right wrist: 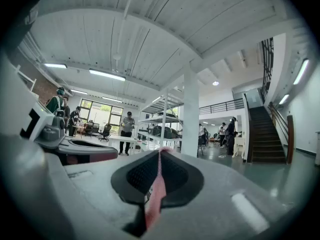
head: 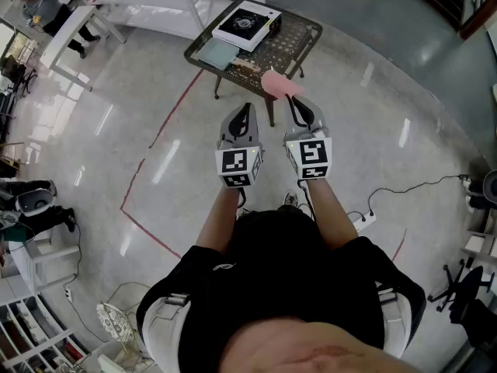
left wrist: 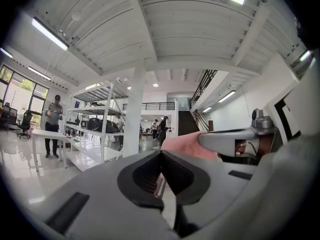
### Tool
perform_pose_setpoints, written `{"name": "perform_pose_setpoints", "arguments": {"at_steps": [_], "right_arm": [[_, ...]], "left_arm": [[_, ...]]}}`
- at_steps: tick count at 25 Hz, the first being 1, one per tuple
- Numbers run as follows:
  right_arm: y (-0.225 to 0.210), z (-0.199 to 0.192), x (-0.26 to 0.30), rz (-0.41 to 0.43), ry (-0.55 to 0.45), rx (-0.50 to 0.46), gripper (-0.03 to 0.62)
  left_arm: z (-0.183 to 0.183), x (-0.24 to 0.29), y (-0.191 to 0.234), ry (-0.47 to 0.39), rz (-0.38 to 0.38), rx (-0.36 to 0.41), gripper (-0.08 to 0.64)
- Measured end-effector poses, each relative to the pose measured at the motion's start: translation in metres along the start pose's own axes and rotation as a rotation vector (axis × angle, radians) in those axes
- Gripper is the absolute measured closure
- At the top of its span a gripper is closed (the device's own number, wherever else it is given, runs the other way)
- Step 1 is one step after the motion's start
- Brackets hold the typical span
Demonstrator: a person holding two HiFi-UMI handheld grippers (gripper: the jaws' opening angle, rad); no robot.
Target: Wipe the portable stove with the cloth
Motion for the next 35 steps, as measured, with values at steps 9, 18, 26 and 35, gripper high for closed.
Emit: {"name": "perform_pose_setpoints", "arguments": {"at_steps": [9, 18, 26, 35], "right_arm": [[-0.022, -0.01, 0.001, 0.009, -0.001, 0.016, 0.584], [-0.053, -0.02, 0.005, 0.078, -0.004, -0.009, 0.584], [-0.072, -0.037, 0.005, 0.123, -0.005, -0.022, 0.584], [-0.077, -0.057, 0.037, 0.13, 0.041, -0.054, 0.584]], "left_arm": [[-0.007, 0.015, -0.015, 0.018, 0.007, 0.001, 0.56], [-0.018, 0.04, -0.033, 0.037, 0.074, -0.008, 0.56], [-0.031, 0.052, -0.036, 0.045, 0.128, 0.008, 0.56], [-0.057, 0.093, -0.02, 0.085, 0.098, -0.028, 0.56]]}}
Point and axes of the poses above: the fingertips, and each gripper's own axes: x forward along the fingers, y to its left, z out of its top, the point moved 4 cm from there along -x, backward along the fingers, and after that the axes turned 2 degrees about -z, right-handed, at the moved point
